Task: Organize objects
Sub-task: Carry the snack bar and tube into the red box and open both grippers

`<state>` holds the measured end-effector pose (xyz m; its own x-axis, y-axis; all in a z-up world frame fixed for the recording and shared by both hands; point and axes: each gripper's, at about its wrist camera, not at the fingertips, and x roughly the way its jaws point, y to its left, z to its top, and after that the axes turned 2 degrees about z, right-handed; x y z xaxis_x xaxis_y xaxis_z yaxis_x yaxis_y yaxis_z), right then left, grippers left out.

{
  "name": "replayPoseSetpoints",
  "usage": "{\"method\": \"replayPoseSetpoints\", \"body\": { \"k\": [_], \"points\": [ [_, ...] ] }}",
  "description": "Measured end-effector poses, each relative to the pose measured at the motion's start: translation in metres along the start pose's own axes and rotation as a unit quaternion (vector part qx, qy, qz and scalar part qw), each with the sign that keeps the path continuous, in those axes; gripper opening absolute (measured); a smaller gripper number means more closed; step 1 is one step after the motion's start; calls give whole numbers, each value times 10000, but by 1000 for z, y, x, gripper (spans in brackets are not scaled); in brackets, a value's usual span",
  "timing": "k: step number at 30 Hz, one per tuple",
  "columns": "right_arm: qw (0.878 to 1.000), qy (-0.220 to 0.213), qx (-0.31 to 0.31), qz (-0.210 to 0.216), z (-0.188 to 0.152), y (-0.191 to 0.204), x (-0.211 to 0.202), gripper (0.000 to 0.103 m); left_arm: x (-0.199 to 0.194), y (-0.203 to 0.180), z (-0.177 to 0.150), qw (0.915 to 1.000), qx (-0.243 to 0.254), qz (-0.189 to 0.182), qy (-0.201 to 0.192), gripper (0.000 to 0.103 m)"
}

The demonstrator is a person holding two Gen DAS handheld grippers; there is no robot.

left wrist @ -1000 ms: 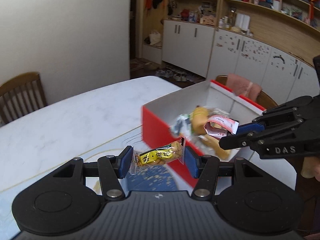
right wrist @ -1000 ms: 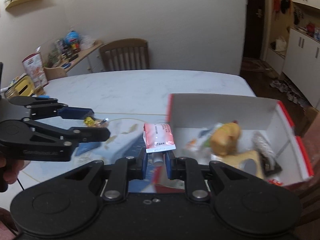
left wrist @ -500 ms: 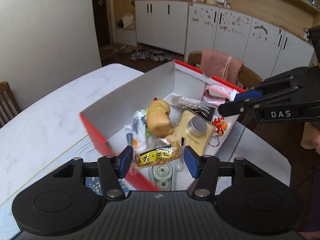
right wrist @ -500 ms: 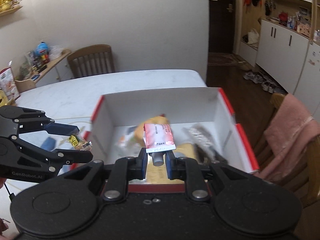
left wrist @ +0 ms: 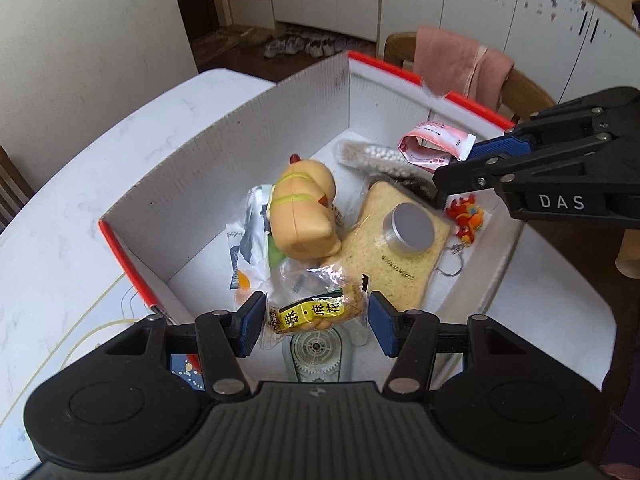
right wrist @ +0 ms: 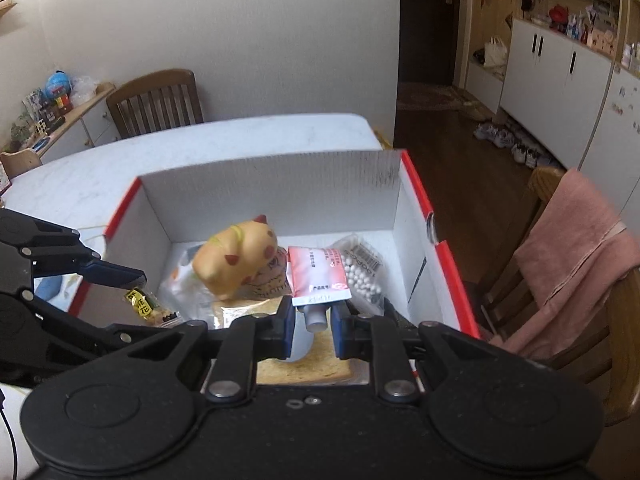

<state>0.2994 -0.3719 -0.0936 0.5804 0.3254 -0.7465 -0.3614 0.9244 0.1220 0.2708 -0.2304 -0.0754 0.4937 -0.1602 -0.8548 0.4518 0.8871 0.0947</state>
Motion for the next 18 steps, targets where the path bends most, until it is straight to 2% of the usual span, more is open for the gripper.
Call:
{"method": "replayPoseSetpoints", "body": {
  "k": [2, 5, 18],
  "points": [
    [9999, 72, -72, -47, 0, 0, 8, 18, 7, 0, 2, 9999, -13, 22, 122, 55],
    [9998, 143, -100, -78, 0, -1, 17, 18, 13, 2, 5, 9993, -196, -171, 256, 55],
    [9994, 280, -214, -5, -3, -1, 29, 21, 17, 1, 6, 9979, -327, -407, 394, 55]
  ]
}}
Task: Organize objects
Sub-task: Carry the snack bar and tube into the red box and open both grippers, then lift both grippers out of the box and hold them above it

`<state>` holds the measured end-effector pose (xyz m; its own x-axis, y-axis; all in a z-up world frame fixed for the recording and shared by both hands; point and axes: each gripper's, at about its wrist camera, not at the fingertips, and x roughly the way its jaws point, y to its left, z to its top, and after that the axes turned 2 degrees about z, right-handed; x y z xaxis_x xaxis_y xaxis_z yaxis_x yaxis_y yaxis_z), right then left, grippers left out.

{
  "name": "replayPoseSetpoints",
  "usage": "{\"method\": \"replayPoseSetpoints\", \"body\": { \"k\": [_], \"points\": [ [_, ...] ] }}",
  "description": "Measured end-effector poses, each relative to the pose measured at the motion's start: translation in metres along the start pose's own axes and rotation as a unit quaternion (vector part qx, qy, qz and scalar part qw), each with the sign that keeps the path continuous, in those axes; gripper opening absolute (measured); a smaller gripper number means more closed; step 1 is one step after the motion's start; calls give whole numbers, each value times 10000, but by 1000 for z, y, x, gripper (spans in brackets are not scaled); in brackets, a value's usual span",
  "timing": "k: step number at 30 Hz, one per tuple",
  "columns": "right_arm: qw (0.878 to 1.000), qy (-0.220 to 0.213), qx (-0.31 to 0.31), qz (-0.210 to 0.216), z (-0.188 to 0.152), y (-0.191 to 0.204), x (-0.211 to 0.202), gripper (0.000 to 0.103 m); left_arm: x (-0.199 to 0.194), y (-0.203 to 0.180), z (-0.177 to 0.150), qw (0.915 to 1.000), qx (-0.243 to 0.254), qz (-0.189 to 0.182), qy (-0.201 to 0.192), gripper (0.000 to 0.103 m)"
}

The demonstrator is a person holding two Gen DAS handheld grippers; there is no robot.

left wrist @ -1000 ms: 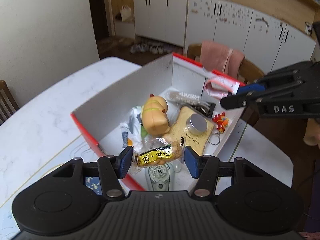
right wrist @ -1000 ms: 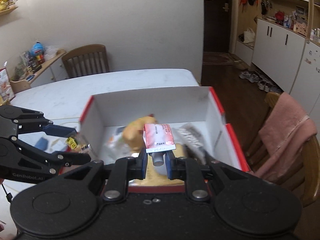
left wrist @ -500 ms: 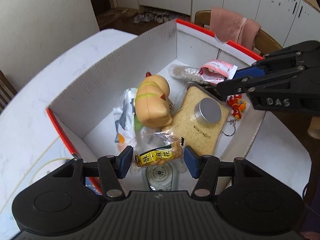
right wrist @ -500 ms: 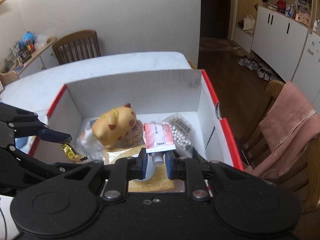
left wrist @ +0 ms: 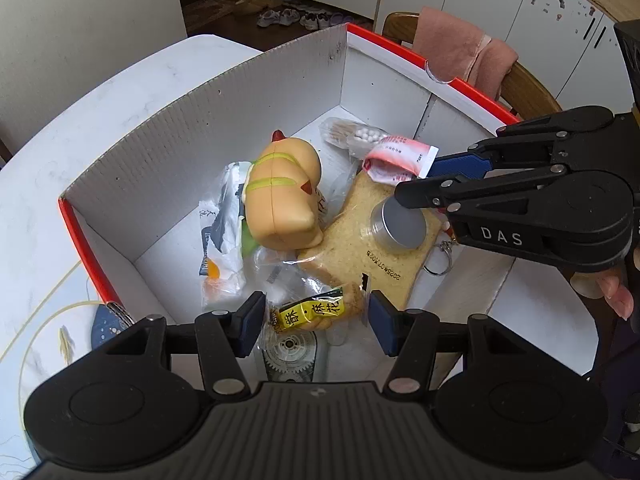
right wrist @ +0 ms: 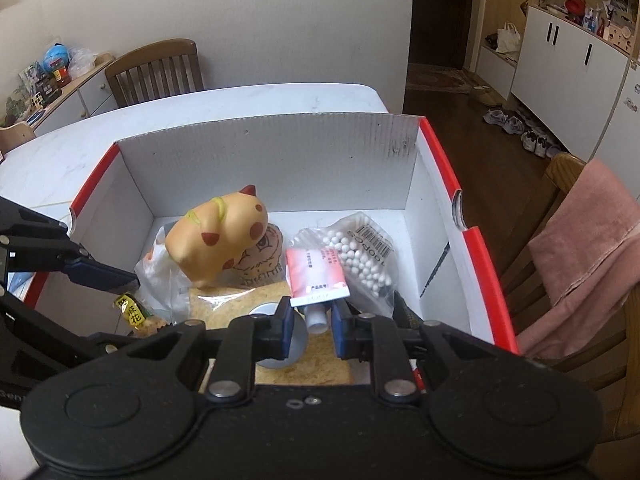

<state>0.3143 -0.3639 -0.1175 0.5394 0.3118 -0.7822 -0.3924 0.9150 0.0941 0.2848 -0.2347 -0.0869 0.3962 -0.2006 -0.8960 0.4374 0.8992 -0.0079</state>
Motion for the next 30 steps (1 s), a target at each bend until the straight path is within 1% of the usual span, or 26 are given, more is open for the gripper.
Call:
{"method": "replayPoseSetpoints", "body": {
  "k": [2, 5, 10, 14, 18, 21, 25, 30],
  "points": [
    [10000, -17, -9, 3, 0, -1, -2, 23, 0, 0, 0, 10000, -19, -15, -9, 55],
    [10000, -31, -44, 12, -1, -2, -5, 26, -1, 0, -1, 10000, -50, -41, -54, 58],
    [9999, -52, -88, 26, -5, -3, -11, 31, -4, -2, -2, 9999, -60, -64, -143, 66],
    [9999, -102, -106, 59, -8, -3, -20, 34, -8, -2, -4, 9997, -97, -60, -214, 67],
    [9996, -241, -128, 104, -9, -1, -32, 49, -15, -3, -7, 9994, -113, -102, -318, 67],
    [9993, -312, -158, 154, -9, 2, -40, 50, -23, -8, -11, 9990, -15, -75, -433, 69],
    [9987, -408, -231, 202, -10, 8, -52, 52, -37, -15, -16, 9978, 142, 40, -652, 70],
    [9980, -533, -225, 244, -10, 14, -66, 55, -55, -19, -22, 9953, 185, 58, -953, 70]
  ]
}}
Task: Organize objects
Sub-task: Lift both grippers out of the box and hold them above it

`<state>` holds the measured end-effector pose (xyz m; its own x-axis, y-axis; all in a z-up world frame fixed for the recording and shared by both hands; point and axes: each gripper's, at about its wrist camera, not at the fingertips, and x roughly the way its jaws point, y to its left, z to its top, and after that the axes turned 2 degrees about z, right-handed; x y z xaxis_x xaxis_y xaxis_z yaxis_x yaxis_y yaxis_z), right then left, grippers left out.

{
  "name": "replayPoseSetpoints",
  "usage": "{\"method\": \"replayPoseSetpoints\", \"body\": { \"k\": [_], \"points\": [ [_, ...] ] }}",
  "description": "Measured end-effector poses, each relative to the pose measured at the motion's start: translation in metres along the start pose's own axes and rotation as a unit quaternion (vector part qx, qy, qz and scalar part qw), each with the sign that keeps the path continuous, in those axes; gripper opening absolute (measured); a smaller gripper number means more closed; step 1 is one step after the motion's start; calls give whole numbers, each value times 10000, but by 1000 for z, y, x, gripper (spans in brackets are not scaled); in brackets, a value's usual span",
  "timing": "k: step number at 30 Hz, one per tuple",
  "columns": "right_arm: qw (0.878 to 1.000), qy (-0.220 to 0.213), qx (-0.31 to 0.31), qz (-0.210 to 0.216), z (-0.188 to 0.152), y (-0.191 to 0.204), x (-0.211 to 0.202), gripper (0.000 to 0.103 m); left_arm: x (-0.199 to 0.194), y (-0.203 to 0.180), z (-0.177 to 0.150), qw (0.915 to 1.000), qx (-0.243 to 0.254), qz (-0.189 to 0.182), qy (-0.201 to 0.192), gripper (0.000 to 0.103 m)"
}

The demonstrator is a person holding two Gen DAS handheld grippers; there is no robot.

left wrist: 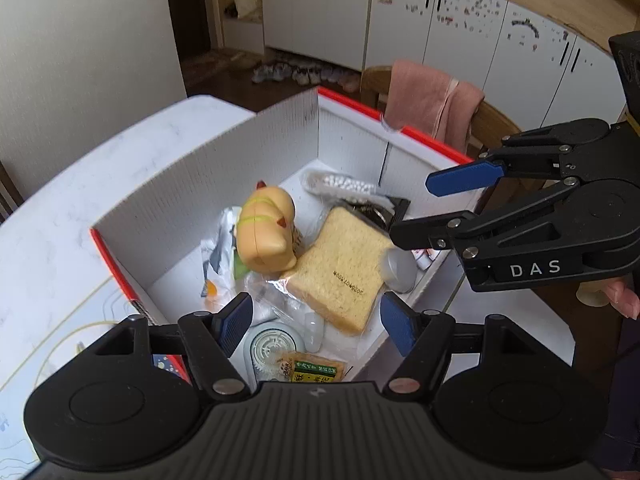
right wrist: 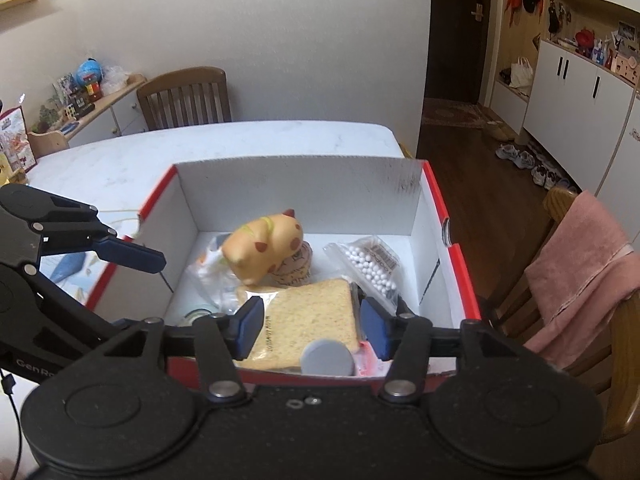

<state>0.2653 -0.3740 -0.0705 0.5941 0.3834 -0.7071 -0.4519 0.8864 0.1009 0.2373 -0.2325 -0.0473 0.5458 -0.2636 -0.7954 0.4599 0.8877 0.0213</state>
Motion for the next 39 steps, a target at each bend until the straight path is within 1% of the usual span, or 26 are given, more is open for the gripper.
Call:
{"method": "replayPoseSetpoints", "body": {
  "k": [5, 11, 13, 14, 16, 17, 19, 21, 22, 24, 28, 32, 33, 34, 37, 39],
  "points": [
    [9999, -107, 4, 51, 1, 6, -14, 58, -22, 4, -4, 9994, -127, -39, -311, 70],
    [9997, -240, 56, 67, 0, 16, -29, 61, -43, 19, -12, 9965, -468, -142, -682, 70],
    [9996, -274, 61, 63, -1, 19, -33, 63, -49, 24, -15, 9949, -594, -201, -796, 75],
    [9996, -284, 66, 62, -1, 21, -35, 63, -52, 27, -17, 9939, -659, -236, -847, 76],
    [9995, -309, 71, 56, -2, 24, -38, 70, -55, 32, -21, 9925, -764, -289, -910, 76],
    [9994, -340, 66, 50, -3, 26, -40, 75, -57, 33, -22, 9921, -794, -278, -932, 76],
    [9992, -390, 43, 41, -4, 30, -44, 78, -60, 35, -26, 9914, -833, -248, -975, 80],
    [9989, -457, 42, 37, -5, 34, -48, 85, -63, 38, -29, 9908, -884, -208, -999, 80],
    [9988, -495, 47, 44, -6, 36, -49, 86, -65, 39, -31, 9905, -912, -180, -1014, 81],
    [9983, -570, 61, 42, -7, 39, -52, 92, -68, 42, -35, 9898, -956, -137, -1049, 88],
    [9974, -713, 94, -7, -10, 46, -56, 101, -74, 48, -40, 9873, -1066, -54, -1173, 90],
    [9970, -745, 183, -102, -15, 51, -57, 103, -79, 50, -44, 9859, -1100, 119, -1254, 92],
    [9968, -753, 241, -112, -16, 52, -58, 103, -80, 50, -44, 9858, -1103, 139, -1258, 94],
    [9966, -762, 306, -111, -18, 52, -58, 103, -81, 51, -45, 9857, -1106, 149, -1260, 103],
    [9953, -816, 510, -132, -22, 51, -60, 103, -85, 50, -49, 9857, -1069, 129, -1299, 103],
    [9945, -845, 608, -142, -24, 51, -62, 103, -87, 48, -51, 9859, -1033, 190, -1306, 103]
  ]
}}
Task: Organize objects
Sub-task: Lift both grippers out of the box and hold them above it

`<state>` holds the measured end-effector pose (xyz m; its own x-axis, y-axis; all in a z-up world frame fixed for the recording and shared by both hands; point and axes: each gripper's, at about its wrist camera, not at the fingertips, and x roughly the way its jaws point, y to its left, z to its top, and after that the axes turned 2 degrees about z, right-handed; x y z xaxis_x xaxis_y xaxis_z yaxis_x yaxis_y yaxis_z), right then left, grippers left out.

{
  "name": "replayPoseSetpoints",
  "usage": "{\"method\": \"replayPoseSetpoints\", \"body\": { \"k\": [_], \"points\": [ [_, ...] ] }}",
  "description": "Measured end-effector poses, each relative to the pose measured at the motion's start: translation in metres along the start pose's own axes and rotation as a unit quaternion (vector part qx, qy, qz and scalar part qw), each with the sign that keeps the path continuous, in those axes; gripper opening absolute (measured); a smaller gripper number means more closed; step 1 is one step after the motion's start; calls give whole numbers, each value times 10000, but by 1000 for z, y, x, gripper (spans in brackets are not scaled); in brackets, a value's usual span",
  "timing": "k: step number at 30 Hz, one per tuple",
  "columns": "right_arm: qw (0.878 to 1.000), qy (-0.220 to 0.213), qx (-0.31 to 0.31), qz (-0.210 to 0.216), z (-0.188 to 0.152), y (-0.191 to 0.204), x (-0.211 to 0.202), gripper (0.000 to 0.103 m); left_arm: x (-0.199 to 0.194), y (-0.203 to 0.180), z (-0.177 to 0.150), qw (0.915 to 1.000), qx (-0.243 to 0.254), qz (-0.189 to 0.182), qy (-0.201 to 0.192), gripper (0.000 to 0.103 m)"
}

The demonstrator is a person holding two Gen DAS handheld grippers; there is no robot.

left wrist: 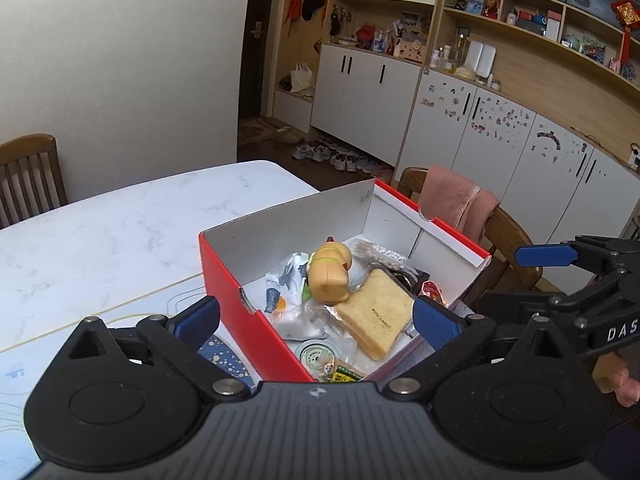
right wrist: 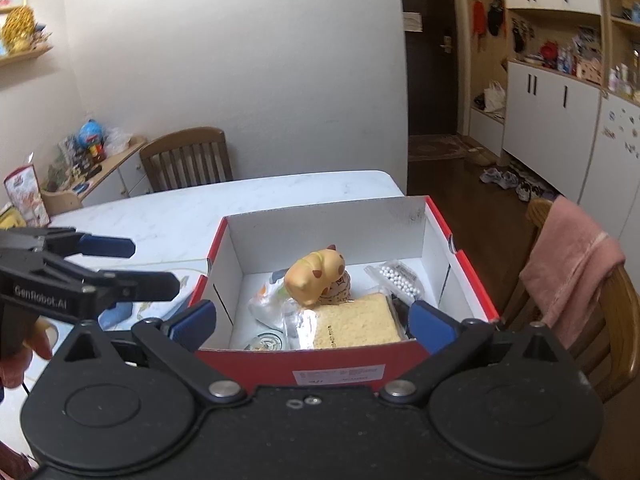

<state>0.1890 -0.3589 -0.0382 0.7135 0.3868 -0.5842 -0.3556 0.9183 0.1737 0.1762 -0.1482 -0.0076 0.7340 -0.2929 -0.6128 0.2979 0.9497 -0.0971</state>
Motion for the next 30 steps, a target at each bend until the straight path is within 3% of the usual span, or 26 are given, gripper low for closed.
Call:
{"method": "replayPoseSetpoints", "body": {
  "k": [30],
  "points": [
    [9998, -51, 171, -25, -9, 9, -10, 103, -21, -9, -7, 9992, 158, 194, -307, 103]
  ]
}}
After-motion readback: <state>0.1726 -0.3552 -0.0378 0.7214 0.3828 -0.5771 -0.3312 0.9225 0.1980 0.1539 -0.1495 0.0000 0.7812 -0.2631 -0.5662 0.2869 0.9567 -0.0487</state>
